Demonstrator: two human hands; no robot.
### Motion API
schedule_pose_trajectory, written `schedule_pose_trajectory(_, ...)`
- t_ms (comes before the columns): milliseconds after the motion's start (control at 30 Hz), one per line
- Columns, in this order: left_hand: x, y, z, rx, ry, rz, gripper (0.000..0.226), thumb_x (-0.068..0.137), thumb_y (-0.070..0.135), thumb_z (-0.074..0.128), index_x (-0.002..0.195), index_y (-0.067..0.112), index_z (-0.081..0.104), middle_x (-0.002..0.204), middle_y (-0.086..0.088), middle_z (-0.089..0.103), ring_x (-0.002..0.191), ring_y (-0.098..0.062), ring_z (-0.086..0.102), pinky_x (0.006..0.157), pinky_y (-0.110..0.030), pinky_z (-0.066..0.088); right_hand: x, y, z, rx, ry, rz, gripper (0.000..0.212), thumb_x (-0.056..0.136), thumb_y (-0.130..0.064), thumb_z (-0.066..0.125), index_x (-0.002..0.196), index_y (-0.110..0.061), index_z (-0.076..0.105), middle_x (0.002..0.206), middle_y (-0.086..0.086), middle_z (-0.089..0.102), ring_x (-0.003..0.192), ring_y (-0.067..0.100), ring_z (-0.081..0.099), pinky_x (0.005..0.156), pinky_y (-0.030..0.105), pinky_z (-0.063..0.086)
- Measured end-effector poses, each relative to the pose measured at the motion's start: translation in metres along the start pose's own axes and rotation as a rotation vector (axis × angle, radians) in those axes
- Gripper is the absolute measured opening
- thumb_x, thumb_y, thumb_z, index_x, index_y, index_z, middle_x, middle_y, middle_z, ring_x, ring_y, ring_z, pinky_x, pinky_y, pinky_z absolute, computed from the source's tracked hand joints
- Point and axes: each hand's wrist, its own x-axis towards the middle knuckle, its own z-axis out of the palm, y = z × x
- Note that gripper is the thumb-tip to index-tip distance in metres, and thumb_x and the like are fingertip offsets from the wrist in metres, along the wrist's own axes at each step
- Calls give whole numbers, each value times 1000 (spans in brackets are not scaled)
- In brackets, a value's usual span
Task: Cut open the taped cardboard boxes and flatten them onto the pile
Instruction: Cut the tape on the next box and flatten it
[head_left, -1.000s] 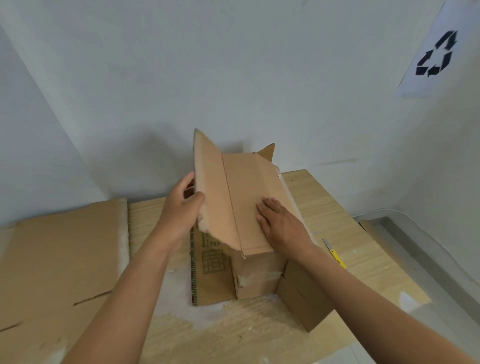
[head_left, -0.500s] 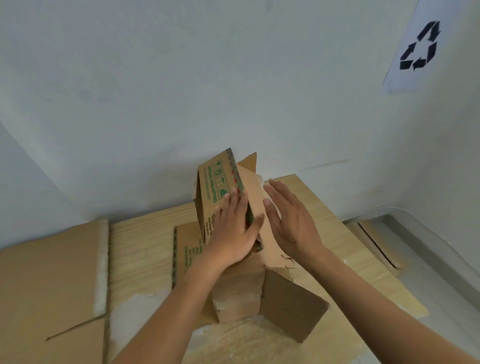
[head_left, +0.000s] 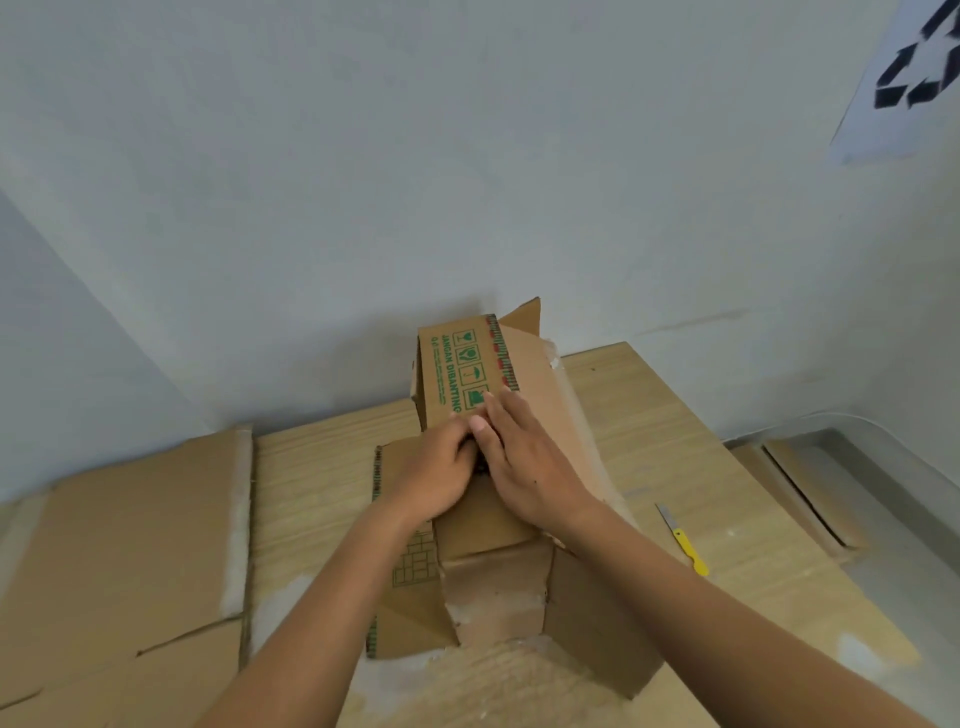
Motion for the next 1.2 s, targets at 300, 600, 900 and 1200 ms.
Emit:
schedule_pose_trajectory(300,12,-43,-31,-29,264,7,37,97,9,47,129,25,54,124,17,50,111,3,43,95,-23,41,-3,-6,10,-384,-37,260,68,96,-46,28,151,-20,-2,159,9,-9,146,30,0,116,51,15)
schedule_pose_trajectory(600,62,-91,-42,43,9,-21,78,94,18,58,153,27,7,157,6,24,140,-14,29,108,-37,33,4,-24,30,-440,-74,400,108,68,-91,25,147,-32,-19,154,6,-28,144,32,5,107,52,34)
schedule_pose_trajectory(900,69,-117,-53,1,95,-81,67,98,9,42,154,23,7,116,-17,61,76,-20,57,57,-24,37,20,-30,17,-535,-98,383,98,73,-84,38,149,-39,-6,157,7,-19,141,36,16,104,48,36)
schedule_pose_trajectory(1200,45,-153,-94,-143,71,-54,61,98,0,41,150,28,27,145,0,44,74,-7,56,55,-7,40,24,-28,16,-506,-162,350,103,67,-84,44,147,-45,-8,156,-2,-13,142,32,16,107,50,32)
